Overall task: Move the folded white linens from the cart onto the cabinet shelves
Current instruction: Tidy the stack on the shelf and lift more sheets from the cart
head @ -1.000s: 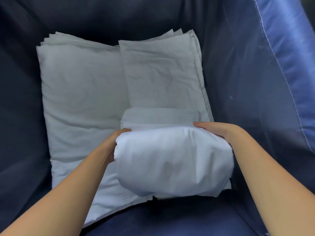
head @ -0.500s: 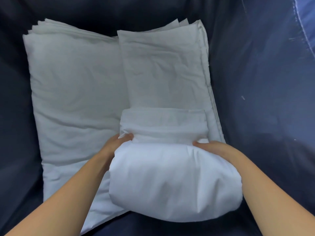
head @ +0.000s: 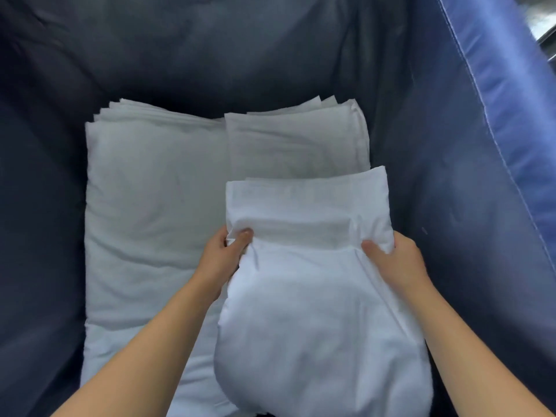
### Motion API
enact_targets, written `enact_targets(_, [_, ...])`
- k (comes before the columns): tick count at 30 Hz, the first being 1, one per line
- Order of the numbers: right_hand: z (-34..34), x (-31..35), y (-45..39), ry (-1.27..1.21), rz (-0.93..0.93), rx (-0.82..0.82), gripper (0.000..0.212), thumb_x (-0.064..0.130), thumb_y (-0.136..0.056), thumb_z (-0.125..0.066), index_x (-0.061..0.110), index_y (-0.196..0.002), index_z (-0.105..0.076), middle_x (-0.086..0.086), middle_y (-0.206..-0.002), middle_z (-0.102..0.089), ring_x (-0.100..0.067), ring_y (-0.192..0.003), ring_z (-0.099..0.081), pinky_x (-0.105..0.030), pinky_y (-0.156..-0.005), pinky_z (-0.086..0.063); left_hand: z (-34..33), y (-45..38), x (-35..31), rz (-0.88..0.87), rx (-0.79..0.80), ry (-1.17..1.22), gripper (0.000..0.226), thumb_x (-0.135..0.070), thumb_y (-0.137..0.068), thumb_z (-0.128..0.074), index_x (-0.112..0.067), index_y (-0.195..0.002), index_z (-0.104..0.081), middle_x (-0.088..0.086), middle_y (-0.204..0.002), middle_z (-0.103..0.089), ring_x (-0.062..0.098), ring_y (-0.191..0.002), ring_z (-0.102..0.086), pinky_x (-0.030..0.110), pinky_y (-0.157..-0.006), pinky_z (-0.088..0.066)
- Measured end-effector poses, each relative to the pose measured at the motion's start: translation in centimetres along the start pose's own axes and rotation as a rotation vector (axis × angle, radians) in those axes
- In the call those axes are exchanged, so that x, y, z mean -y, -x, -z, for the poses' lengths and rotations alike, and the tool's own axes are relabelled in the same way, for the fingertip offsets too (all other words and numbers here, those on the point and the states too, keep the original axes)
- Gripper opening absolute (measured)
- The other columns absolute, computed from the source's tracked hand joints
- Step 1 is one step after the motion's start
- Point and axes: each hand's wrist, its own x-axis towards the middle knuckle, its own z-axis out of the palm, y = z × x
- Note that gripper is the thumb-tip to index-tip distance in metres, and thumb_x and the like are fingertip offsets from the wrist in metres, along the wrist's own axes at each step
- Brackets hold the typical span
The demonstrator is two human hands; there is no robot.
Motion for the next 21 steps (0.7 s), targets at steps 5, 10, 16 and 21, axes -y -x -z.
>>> enact_targets(5, [-1.7,1.8,-4.2,-0.06,0.043,-0.159,0.026,0.033,-0.087,-0.073,0.012,-0.102,-0.068,-0.006,-0.096,-0.071,-0.029,-0.092,-0.064,-0.035,-0.078,-0.049,-1.6,-3.6,-2.1,-0.051,-0.165,-0.003,0.022,-0.033,-0.097,-0.062,-0.019,-0.113,-0.056,0.001,-0.1,-0.068,0.023,-0.094,-0.068,0.036,-0.084,-0.055])
enact_targets(10, [-3.7,0.1,-6.7,-0.092,-0.079,-0.056,0.036,0.031,-0.089,-0.071,0.014,-0.118,-0.06,-0.003,-0.11,-0.065,-0.028,-0.102,-0.062,-0.039,-0.087,-0.051,-2.8,-5.1,0.4,-0.018,-0.214,-0.222,0.034,-0.04,-0.089,-0.07,-0.019,-0.109,-0.052,-0.001,-0.095,-0.067,0.025,-0.091,-0.066,0.036,-0.078,-0.052])
enact_targets(16, [-4.3,-3.7,-6.6,-0.289,-0.207,-0.035,0.032,0.043,-0.085,-0.074,0.014,-0.096,-0.071,-0.001,-0.092,-0.074,-0.021,-0.087,-0.07,-0.036,-0.08,-0.058,-2.8,-6.9,1.2,-0.052,-0.275,-0.398,0.042,-0.057,-0.089,-0.063,-0.018,-0.102,-0.059,0.0,-0.094,-0.065,0.027,-0.087,-0.059,0.037,-0.078,-0.047])
enact_targets(21, [-4.7,-2.6,-5.8,-0.251,-0.012,-0.17,0.015,0.026,-0.092,-0.069,0.011,-0.091,-0.067,0.001,-0.086,-0.07,-0.018,-0.085,-0.067,-0.024,-0.065,-0.048,-2.7,-6.6,0.9,-0.21,-0.279,-0.25,0.018,-0.041,-0.093,-0.065,-0.023,-0.094,-0.063,-0.01,-0.087,-0.069,0.015,-0.086,-0.066,0.037,-0.077,-0.052])
